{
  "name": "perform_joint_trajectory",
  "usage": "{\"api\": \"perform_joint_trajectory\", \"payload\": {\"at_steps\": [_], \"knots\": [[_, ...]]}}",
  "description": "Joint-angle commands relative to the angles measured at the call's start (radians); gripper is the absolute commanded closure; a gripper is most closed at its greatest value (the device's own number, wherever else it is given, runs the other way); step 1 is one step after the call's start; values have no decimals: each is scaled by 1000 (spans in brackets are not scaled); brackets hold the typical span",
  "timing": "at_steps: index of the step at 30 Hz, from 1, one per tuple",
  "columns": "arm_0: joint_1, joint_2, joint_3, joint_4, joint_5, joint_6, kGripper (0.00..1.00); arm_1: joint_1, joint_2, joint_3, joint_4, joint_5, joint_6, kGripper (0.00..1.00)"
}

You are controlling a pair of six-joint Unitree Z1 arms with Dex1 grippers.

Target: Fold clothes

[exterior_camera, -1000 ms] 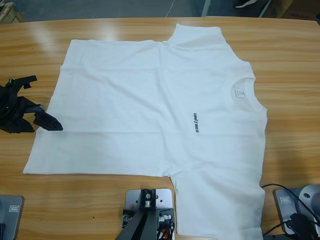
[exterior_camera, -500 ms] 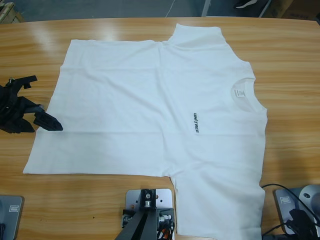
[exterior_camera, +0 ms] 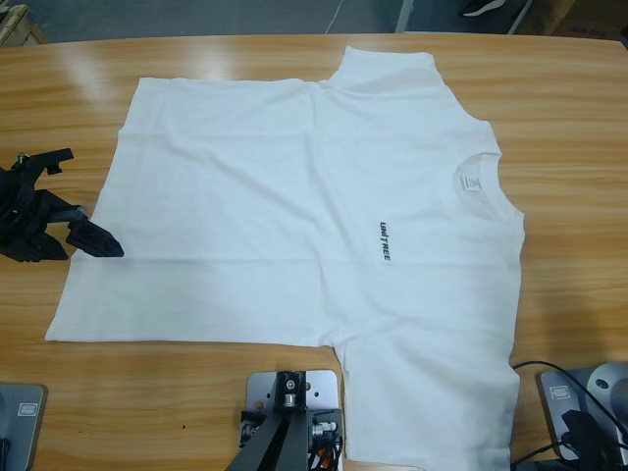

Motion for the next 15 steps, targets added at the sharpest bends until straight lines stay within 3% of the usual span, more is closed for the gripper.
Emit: {"api": "perform_joint_trajectory", "payload": {"at_steps": [1,6,12,15], "knots": [[-9,44,10,8,3,-11,32,13,20,28,-15,-21,8,1000],[-9,44,9,8,3,-10,32,13,-25,14,23,-32,-3,1000],[-9,45,9,8,3,-10,32,13,-283,-111,406,-62,-51,1000],[-9,46,12,7,4,-12,32,13,-365,-127,504,-97,-66,1000]]}}
